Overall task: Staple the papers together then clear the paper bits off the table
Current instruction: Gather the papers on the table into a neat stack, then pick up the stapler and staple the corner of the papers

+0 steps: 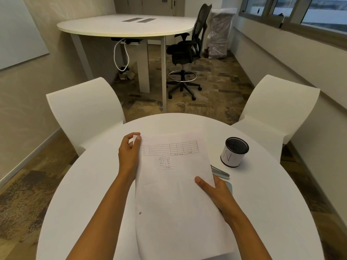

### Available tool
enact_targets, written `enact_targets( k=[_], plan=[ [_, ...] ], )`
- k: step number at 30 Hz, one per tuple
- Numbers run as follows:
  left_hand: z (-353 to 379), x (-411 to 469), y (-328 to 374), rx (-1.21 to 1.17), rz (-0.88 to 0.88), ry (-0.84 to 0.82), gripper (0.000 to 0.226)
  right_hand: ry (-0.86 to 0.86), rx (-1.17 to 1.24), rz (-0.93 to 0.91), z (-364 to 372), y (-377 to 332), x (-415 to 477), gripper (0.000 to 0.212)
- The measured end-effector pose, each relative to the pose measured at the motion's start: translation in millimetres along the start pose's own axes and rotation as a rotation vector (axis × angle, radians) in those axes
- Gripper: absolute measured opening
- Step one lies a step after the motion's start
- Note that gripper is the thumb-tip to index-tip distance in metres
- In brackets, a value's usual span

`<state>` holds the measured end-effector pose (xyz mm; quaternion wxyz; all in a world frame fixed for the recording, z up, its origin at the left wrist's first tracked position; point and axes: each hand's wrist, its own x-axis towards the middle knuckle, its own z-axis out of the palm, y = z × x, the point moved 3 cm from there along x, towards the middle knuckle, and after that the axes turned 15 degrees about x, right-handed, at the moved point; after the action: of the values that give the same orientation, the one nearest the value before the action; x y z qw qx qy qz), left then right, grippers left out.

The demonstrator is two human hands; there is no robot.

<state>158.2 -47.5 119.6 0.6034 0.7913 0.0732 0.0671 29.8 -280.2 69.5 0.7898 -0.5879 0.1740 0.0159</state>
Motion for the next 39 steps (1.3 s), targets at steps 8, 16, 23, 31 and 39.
enact_targets(
  k=[8, 16, 23, 31, 39],
  plan=[
    [-0.8, 1.4, -4.2, 0.039, -0.054, 0.006, 0.032, 0.054, 0.0, -0.054, -1.1, -1.6, 2.2, 0.031],
    [9.9, -14.3, -19.6, 0.042, -0.122, -0.163, 0.016, 0.102, 0.023, -0.121, 3.8, -0.1, 5.8, 0.041],
    [8.5, -8.8, -23.2, 0.032, -0.113, -0.086, 0.02, 0.064, -0.11, -0.04, -7.8, 7.9, 17.5, 0.032],
    [11.4, -0.8, -25.9, -0.017, -0.162, -0.094, 0.013, 0.331, -0.827, -0.209, -54.4, 13.3, 83.4, 0.042],
    [16.2, 0.4, -25.6, 0.0, -0.152, -0.153, 0.014, 0.222, -1.389, -0.16, -72.7, 23.6, 123.2, 0.038]
  ],
)
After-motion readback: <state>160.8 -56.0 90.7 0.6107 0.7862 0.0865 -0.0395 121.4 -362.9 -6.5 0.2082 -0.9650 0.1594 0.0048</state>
